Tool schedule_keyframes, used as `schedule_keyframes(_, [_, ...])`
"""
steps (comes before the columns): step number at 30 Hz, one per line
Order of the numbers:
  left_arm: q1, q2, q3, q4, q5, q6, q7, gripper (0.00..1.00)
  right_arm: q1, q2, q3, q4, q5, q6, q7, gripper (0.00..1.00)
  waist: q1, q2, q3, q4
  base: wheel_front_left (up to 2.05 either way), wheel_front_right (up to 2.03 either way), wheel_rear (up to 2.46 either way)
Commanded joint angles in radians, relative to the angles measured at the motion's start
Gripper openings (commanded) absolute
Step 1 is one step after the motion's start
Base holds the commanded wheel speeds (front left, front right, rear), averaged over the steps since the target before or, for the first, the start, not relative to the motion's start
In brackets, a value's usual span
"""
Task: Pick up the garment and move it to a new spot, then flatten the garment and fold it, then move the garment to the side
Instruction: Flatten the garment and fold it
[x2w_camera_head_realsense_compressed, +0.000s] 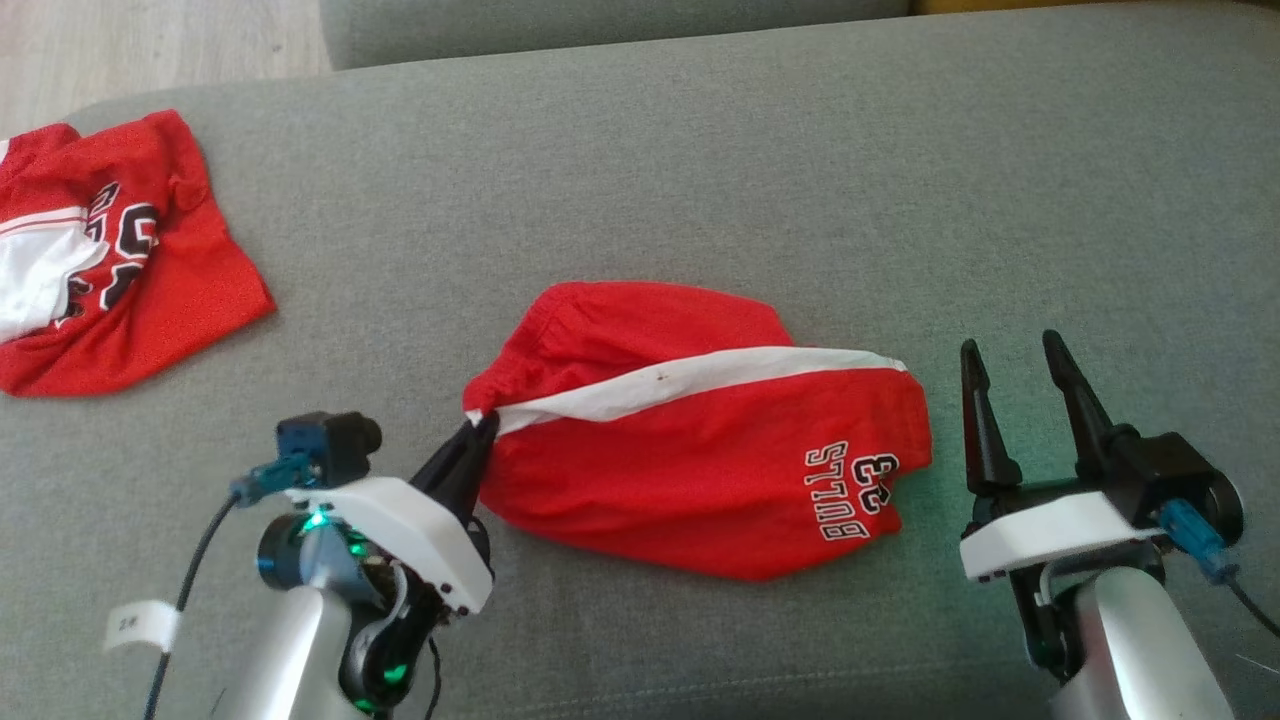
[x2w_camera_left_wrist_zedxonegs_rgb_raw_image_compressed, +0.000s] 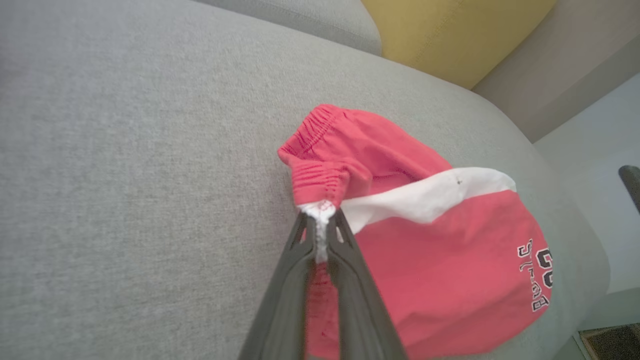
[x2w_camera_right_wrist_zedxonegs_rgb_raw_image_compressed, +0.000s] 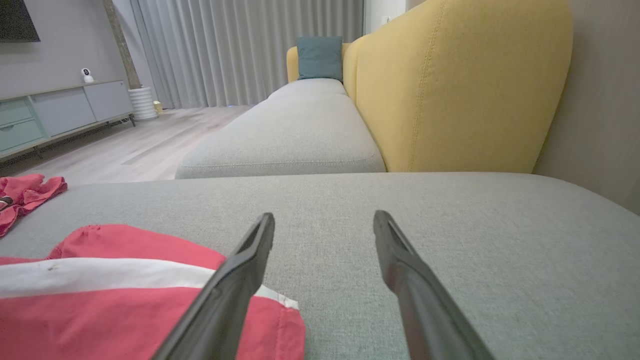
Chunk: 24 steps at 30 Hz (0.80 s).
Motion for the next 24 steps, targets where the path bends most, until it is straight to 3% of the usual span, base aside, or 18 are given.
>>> schedule_keyframes(1, [-0.007,0.021,0.037,-0.052,0.001,0.009,-0.015,0.0,-0.041,-0.004,0.012,-0.015,-0.003,0.008,0.009,1.0,0.0,0.0,-0.002,0.003,0.0,0.0,0.0])
schedule_keyframes(9, [0.067,0.03,0.039,-0.119,-0.003,0.029,-0.023,0.0,-0.125,-0.023,0.015,0.018,0.007,0.008,0.197,1.0,0.0,0.0,0.002,0.017,0.0,0.0,0.0])
schedule_keyframes(18, [0.065,0.009,0.009,-0.112,-0.002,0.036,-0.044,0.0,-0.281,-0.184,0.244,0.134,0.188,0.008,0.516,1.0,0.0,0.0,0.013,0.048,0.0,0.0,0.0])
schedule_keyframes(24, [0.054,0.0,-0.005,-0.1,-0.005,0.039,-0.057,0.0,-0.302,-0.253,0.37,0.152,0.326,0.008,0.61,1.0,0.0,0.0,0.022,0.07,0.0,0.0,0.0])
